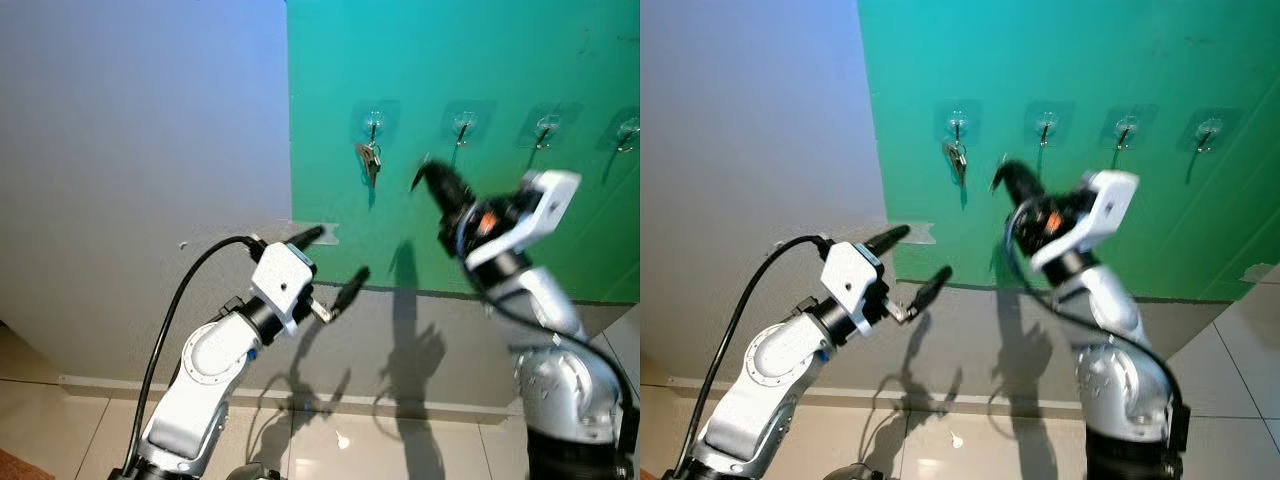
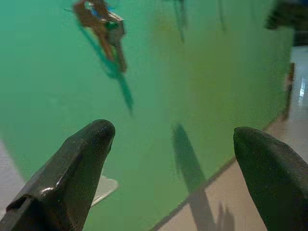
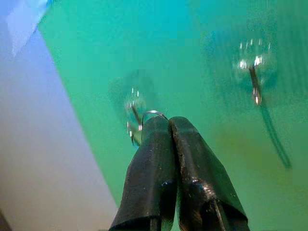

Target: Hang keys on a hook

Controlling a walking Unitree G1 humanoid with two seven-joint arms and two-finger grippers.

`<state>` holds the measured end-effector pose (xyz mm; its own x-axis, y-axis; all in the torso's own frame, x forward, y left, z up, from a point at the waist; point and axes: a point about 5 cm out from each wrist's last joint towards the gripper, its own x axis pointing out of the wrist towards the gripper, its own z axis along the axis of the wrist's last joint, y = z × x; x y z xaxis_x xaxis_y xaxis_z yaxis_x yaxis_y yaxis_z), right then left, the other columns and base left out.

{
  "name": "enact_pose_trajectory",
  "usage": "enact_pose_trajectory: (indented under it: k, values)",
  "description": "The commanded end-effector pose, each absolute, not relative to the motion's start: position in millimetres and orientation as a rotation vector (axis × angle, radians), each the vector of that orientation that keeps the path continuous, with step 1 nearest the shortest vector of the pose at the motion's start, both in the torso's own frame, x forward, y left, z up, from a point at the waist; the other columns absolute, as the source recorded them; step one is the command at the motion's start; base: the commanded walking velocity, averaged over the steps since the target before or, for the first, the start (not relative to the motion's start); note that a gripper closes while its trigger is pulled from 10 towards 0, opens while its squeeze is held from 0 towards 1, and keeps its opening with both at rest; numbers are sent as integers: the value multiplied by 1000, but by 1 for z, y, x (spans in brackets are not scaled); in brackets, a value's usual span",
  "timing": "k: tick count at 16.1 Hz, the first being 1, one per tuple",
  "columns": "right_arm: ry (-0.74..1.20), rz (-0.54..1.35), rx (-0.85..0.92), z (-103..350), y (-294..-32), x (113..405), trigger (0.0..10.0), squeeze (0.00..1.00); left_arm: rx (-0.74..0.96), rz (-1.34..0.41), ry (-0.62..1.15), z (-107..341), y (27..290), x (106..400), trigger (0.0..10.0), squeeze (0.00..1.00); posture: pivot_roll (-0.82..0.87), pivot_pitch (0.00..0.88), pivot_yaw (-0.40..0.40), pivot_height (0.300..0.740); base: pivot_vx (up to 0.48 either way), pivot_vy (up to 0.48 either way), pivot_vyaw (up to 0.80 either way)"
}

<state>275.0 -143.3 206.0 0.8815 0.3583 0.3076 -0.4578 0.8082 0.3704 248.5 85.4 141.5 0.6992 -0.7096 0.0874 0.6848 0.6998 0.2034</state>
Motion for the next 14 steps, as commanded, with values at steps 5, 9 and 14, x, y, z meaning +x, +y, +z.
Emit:
enact_pose_trajectory:
  k: [5,9,14]
  values:
    - [-211,324,522,212,-161,280,10000,0,167,-814,-168,146,83,248,10000,0,-51,0,-6,718,0,0,0]
    - [-209,284,565,217,-168,285,10000,0,172,-813,-161,147,83,248,10000,0,-53,0,-10,718,0,0,0]
    - [-201,291,598,222,-168,291,10000,0,176,-808,-164,148,83,250,10000,0,-50,0,-17,718,0,0,0]
